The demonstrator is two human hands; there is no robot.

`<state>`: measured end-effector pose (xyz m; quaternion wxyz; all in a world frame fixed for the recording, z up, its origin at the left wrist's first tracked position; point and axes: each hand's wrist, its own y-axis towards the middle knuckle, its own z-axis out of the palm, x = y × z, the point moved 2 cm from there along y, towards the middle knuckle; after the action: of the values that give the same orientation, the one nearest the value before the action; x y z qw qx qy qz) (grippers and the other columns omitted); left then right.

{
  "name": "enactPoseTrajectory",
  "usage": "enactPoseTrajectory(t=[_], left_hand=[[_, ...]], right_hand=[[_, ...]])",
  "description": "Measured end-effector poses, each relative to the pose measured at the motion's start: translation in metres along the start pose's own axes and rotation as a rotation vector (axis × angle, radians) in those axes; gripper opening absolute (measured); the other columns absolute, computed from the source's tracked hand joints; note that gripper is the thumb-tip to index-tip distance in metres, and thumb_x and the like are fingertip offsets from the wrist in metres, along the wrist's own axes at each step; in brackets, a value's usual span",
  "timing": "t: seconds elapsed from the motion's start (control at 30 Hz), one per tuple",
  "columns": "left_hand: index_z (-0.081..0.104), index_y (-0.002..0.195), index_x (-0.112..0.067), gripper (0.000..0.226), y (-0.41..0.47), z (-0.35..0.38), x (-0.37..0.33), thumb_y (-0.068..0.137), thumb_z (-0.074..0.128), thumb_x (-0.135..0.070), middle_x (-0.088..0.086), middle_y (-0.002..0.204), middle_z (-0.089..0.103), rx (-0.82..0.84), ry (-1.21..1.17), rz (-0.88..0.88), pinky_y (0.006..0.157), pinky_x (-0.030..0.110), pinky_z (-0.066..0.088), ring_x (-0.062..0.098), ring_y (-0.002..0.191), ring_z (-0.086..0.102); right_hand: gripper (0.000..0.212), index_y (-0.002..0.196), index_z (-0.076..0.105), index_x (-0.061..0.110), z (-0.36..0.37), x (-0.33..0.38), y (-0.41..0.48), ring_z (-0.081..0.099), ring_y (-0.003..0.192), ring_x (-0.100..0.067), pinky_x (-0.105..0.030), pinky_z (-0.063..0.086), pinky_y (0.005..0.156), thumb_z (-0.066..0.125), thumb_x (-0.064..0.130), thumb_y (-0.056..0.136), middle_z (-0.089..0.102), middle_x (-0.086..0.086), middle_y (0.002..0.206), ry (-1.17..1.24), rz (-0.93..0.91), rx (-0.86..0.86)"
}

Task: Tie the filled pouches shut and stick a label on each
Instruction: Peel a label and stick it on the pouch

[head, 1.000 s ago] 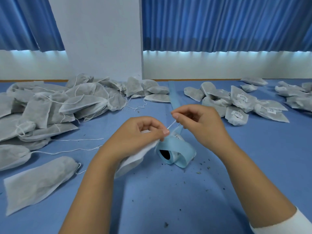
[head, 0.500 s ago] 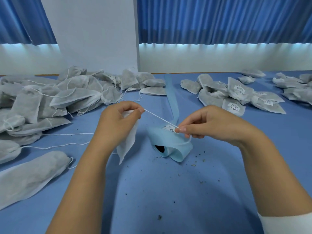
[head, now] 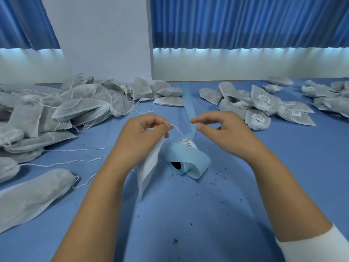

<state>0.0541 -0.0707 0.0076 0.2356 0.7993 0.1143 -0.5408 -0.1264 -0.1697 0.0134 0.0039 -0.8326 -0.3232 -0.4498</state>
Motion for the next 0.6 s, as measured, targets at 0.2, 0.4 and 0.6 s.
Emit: enactPoseTrajectory(t=[0.2, 0.4, 0.6], left_hand=[[0.073, 0.067, -0.025, 0.026, -0.005, 0.007, -0.006, 0.09, 0.063, -0.018, -0.012, 0.065, 0.066, 0.069, -0.084, -0.051, 0.047, 0.008, 0.034, -0.005, 0.052, 0.051], [0.074, 0.065, -0.025, 0.016, -0.003, 0.004, -0.003, 0.081, 0.07, -0.024, -0.009, 0.066, 0.067, 0.115, -0.148, -0.155, 0.071, 0.028, 0.04, 0.007, 0.066, 0.052], [0.081, 0.073, -0.025, 0.007, -0.01, 0.013, -0.011, 0.074, 0.074, -0.023, -0.002, 0.084, 0.077, 0.282, -0.511, -0.108, 0.065, 0.016, 0.051, 0.005, 0.076, 0.065]], right_hand=[[0.012, 0.099, 0.075, 0.018, 0.025, 0.015, -0.006, 0.069, 0.092, -0.007, -0.034, 0.052, 0.085, 0.071, 0.014, 0.088, 0.076, 0.006, 0.09, 0.25, -0.086, 0.147], [0.008, 0.09, 0.077, 0.018, 0.015, 0.01, -0.002, 0.067, 0.075, -0.004, -0.014, 0.049, 0.069, 0.072, 0.013, 0.086, 0.075, 0.01, 0.078, 0.271, -0.1, 0.015], [0.008, 0.09, 0.078, 0.015, 0.02, 0.014, -0.003, 0.064, 0.064, -0.009, -0.017, 0.05, 0.067, 0.071, 0.012, 0.088, 0.074, 0.003, 0.076, 0.297, -0.147, -0.149]])
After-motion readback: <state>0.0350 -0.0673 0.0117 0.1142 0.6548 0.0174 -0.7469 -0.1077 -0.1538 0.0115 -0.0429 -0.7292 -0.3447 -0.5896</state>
